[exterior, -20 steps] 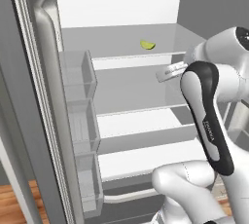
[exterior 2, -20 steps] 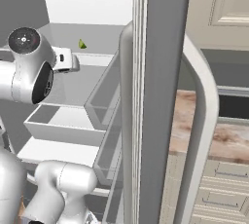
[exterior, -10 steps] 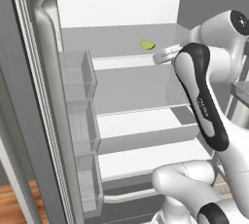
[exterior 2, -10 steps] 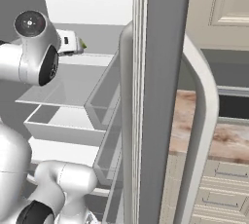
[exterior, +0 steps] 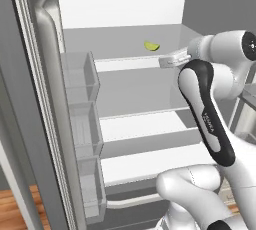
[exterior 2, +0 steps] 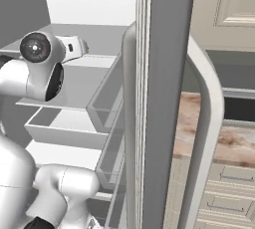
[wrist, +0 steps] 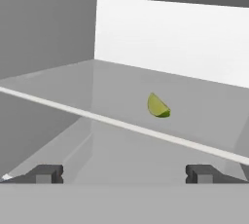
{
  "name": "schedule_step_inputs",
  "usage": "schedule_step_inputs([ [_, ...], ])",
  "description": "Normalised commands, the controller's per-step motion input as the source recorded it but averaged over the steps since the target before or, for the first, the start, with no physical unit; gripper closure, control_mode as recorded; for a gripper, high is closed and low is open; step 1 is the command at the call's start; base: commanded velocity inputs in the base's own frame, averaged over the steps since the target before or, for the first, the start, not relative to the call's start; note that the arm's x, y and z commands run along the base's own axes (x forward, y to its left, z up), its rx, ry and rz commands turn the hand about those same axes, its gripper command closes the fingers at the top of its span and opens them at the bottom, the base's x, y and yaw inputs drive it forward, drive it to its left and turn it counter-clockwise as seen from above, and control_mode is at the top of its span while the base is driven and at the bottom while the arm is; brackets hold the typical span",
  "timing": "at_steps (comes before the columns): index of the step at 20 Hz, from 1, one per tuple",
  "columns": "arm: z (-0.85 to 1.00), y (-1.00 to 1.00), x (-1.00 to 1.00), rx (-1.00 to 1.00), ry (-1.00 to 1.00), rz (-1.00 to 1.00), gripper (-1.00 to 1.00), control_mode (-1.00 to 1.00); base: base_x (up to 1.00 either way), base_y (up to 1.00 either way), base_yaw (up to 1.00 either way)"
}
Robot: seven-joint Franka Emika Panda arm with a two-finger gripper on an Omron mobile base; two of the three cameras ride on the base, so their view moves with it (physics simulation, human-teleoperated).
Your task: There is a bowl on the dining counter. Grab a lemon wedge from the fridge and place it in the bowl. Then get the liquor bottle and glass cup from the cabinet and place them next to the bowl.
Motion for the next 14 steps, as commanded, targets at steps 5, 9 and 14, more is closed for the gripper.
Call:
schedule_step_inputs([
  [5, 0.0, -0.12, 0.18, 0.03, 0.0, 0.01, -1.0, -1.0, 0.0, 0.0, 0.0],
  [9, 0.03, -0.14, 0.24, 0.01, 0.0, 0.01, -1.0, -1.0, 0.0, 0.0, 0.0],
  [14, 0.03, -0.08, 0.26, 0.0, 0.0, 0.0, -1.0, -1.0, 0.0, 0.0, 0.0],
])
